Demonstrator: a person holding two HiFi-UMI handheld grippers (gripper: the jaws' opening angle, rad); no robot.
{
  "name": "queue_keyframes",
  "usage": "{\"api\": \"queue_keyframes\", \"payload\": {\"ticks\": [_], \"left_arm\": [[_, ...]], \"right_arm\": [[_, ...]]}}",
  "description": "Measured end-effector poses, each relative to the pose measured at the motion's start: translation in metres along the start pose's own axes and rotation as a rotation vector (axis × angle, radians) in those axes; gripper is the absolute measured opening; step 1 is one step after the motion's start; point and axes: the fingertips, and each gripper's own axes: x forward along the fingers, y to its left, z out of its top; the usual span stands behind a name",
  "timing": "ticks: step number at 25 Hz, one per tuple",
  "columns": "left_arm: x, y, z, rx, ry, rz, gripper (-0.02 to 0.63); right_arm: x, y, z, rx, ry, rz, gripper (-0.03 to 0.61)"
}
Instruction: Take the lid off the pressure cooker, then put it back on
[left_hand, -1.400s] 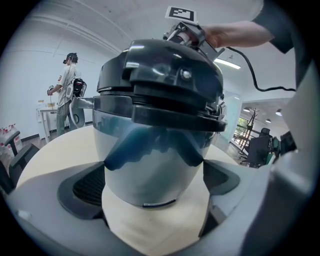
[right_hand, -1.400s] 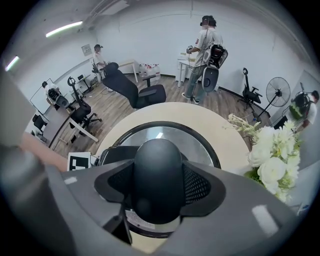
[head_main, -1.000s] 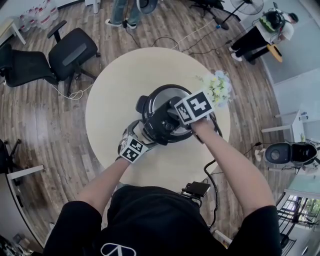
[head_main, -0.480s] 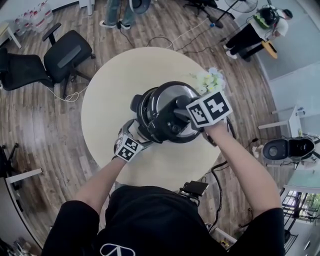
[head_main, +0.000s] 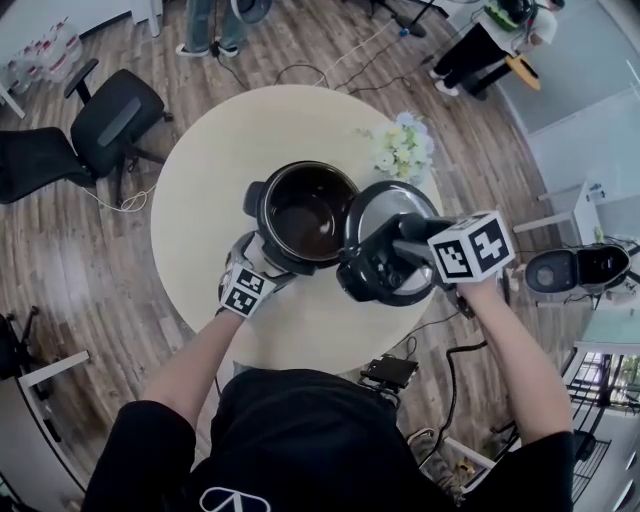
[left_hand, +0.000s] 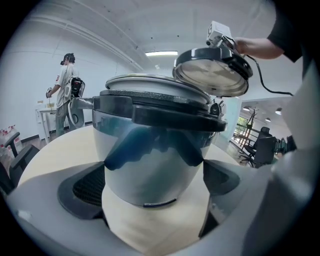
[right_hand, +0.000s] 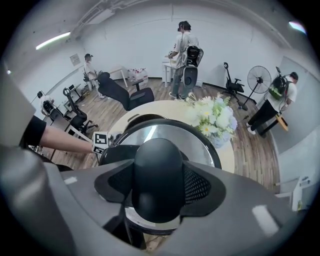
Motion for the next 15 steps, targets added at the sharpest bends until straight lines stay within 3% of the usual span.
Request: {"api": "queue_keyframes", "payload": {"ticks": [8, 15], "left_arm": [[0.001, 0.000, 0.001, 0.001, 0.001, 0.001, 0.589], [-0.001, -0.001, 0.000, 0.003, 0.007, 0.001, 0.589]], "right_arm": [[-0.007, -0.030, -0.091, 0.094, 0.059, -0.062, 0.285], [0.026, -0.031, -0.155, 0.158, 0.081, -0.078, 0.285]]}}
